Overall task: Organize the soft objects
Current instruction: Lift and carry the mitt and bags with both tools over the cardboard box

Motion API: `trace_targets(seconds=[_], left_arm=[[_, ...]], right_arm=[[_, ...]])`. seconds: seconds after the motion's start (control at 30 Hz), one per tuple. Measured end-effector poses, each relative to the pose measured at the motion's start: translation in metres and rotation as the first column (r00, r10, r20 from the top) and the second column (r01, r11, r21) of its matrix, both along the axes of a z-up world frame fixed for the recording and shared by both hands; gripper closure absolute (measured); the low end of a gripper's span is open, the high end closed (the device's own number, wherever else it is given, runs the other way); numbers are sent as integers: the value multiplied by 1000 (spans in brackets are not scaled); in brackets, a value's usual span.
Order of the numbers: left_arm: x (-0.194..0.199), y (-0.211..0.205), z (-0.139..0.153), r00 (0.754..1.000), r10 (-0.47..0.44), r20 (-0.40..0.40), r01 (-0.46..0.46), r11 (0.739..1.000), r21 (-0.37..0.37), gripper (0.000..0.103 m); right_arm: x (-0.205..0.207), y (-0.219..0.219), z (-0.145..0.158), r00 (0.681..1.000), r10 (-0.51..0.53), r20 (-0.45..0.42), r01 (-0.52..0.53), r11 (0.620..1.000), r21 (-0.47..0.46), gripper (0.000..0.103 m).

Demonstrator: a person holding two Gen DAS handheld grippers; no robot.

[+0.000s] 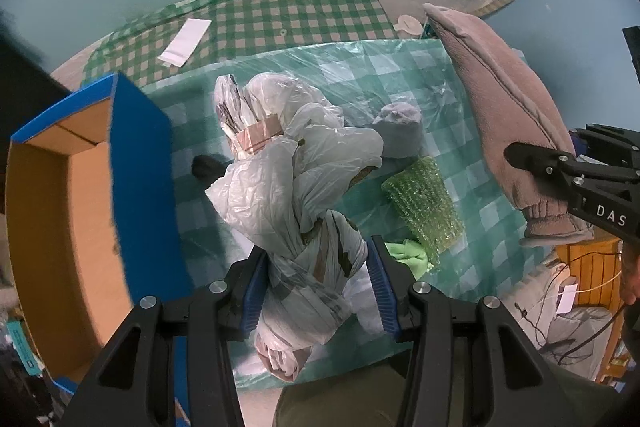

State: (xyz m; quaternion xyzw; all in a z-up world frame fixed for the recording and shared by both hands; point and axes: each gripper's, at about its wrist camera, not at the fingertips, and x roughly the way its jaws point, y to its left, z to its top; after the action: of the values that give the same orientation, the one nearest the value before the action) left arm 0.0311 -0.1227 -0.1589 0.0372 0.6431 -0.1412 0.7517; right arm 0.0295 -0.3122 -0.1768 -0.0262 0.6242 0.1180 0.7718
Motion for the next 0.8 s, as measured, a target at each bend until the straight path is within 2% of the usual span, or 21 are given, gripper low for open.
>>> trace_targets(seconds=[0.3,0.8], left_arm=[[-7,23,17,999,47,23,-47,999,1,55],[-18,87,32,977,213,32,-212,977,-21,55]], right_arm=[[5,29,25,998,56,25,-57,998,14,74],[15,107,57,975,212,64,-214,976,35,74]])
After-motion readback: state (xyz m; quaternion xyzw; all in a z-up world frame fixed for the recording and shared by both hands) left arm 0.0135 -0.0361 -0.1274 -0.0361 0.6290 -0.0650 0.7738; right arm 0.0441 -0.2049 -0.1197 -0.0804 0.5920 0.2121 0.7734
